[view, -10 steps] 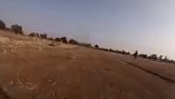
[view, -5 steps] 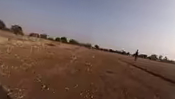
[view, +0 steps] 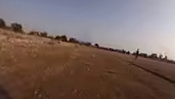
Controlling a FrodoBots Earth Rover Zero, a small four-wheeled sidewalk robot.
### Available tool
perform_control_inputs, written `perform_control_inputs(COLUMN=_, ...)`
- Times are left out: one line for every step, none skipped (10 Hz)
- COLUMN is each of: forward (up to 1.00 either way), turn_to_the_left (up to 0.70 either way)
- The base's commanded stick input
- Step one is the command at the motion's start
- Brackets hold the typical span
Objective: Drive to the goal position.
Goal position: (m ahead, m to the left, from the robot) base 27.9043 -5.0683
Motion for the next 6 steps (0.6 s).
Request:
perform_control_inputs(forward=0.50, turn_to_the_left=0.00)
perform_control_inputs(forward=0.50, turn_to_the_left=0.00)
perform_control_inputs(forward=0.50, turn_to_the_left=0.00)
perform_control_inputs(forward=0.50, turn_to_the_left=0.00)
perform_control_inputs(forward=0.50, turn_to_the_left=0.00)
perform_control_inputs(forward=0.50, turn_to_the_left=0.00)
